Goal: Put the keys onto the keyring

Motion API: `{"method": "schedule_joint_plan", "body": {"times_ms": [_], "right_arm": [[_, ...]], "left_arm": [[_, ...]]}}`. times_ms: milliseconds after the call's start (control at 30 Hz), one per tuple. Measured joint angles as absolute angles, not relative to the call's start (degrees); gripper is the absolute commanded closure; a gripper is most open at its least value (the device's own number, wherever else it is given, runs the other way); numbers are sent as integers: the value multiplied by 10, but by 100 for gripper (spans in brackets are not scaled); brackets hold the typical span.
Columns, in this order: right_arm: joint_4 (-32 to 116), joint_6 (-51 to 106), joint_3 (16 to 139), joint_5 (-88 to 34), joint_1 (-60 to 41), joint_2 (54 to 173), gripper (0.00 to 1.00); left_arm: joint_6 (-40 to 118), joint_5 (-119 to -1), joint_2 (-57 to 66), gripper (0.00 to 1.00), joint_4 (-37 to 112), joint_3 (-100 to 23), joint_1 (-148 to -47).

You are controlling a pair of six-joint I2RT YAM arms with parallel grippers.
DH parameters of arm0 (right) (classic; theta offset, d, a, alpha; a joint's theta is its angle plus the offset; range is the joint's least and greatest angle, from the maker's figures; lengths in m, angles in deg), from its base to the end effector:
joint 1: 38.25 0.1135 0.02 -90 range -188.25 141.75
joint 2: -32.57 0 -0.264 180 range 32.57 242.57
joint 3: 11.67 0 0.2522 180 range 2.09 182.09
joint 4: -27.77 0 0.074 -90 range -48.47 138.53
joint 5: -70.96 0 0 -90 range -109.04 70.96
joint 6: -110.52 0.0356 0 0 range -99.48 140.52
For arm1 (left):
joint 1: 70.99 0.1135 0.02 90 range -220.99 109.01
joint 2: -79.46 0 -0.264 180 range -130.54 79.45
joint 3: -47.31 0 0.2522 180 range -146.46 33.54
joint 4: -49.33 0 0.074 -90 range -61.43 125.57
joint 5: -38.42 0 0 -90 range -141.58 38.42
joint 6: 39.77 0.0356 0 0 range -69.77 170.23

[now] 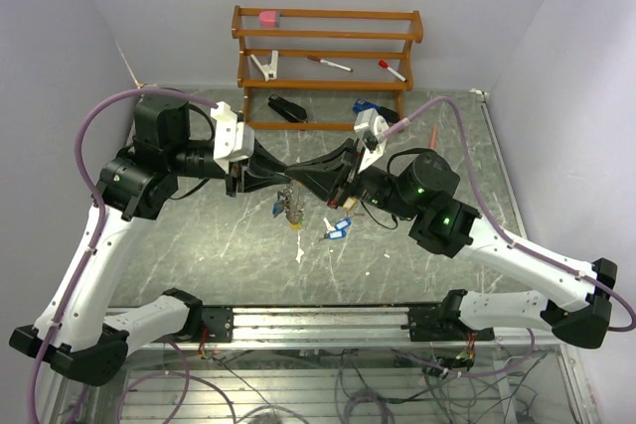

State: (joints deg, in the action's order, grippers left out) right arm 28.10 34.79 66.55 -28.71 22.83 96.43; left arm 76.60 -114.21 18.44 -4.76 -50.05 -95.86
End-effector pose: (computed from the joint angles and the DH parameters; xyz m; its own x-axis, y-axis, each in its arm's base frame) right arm 0.1175 0.2251 0.4395 -0.1185 0.2880 -0.9503 -0.9415 0.2715 0.1997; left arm 0.1512 -0.1049 0.4663 0.1789 0.1421 -0.9735 0.9836 -0.0019 0.1805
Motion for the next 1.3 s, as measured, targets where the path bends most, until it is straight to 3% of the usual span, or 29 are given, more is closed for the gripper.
{"method": "schedule_joint_plan", "body": {"times_ms": [267,467,833,1167,1300], "right_arm": [[288,346,666,-289,228,970,100],[294,343,666,-291,228,970,100],[299,342,666,-289,227,969,99],[308,347,669,-287,227,967,77],[316,349,684,-287,227,963,79]], "left_arm": [[779,-1143,175,79,-75,-511,-959],[790,-1143,175,93,-87,-511,-959],[803,-1148,159,93,-108,-524,-959],[871,-1130,141,93,-182,-561,-960],[894,-1117,135,93,-211,-561,-960]]}}
